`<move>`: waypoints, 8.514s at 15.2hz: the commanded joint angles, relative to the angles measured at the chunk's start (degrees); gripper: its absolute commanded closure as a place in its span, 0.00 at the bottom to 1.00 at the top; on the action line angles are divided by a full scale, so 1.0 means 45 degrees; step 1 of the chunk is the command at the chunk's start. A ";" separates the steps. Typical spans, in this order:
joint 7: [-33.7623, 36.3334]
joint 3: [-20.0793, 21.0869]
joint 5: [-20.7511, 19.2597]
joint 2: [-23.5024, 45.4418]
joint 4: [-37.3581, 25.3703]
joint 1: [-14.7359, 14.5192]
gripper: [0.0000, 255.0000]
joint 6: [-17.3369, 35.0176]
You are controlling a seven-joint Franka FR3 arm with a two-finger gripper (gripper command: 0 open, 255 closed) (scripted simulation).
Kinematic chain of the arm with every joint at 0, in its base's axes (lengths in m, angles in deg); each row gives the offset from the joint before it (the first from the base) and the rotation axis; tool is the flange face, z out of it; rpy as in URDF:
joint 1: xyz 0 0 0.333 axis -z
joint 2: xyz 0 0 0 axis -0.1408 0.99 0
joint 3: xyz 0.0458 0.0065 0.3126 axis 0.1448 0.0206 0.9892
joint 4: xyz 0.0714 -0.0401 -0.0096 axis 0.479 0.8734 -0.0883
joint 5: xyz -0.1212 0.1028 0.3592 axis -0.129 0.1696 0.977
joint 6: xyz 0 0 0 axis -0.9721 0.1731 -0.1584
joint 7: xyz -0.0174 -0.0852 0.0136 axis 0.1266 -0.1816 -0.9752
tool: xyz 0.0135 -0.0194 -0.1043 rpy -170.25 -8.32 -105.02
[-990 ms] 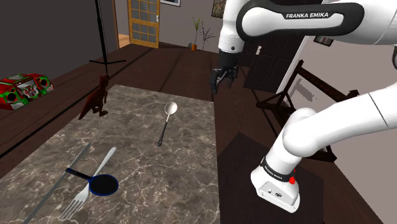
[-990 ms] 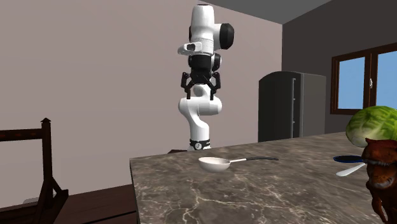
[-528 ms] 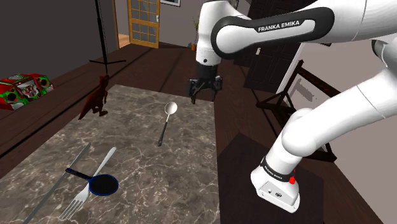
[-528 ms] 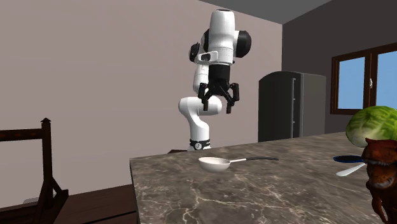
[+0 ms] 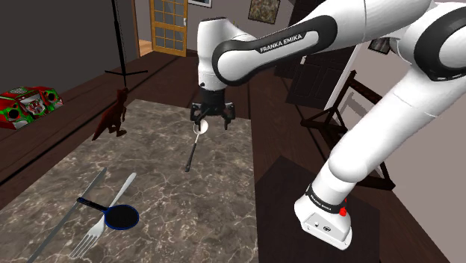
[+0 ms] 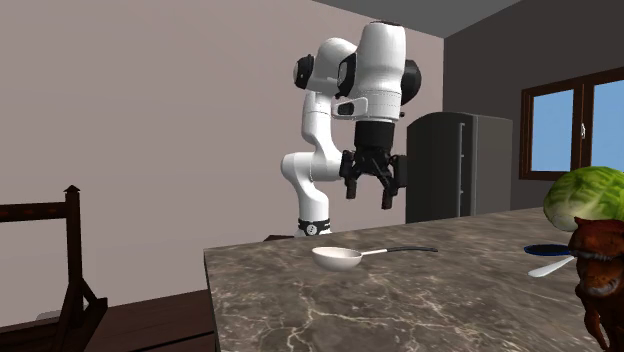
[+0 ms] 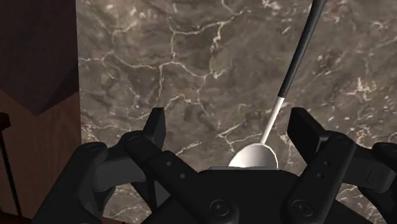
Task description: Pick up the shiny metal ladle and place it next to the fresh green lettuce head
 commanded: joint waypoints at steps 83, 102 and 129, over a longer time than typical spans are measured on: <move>0.4308 0.0928 0.0082 0.0249 -0.5748 -0.0298 1.00 -0.5640; 0.8670 0.3626 0.2922 -0.2614 -0.4298 -0.2543 1.00 -0.6145; 1.3464 0.8549 0.3524 -0.1310 -0.4219 -0.2825 1.00 -0.3862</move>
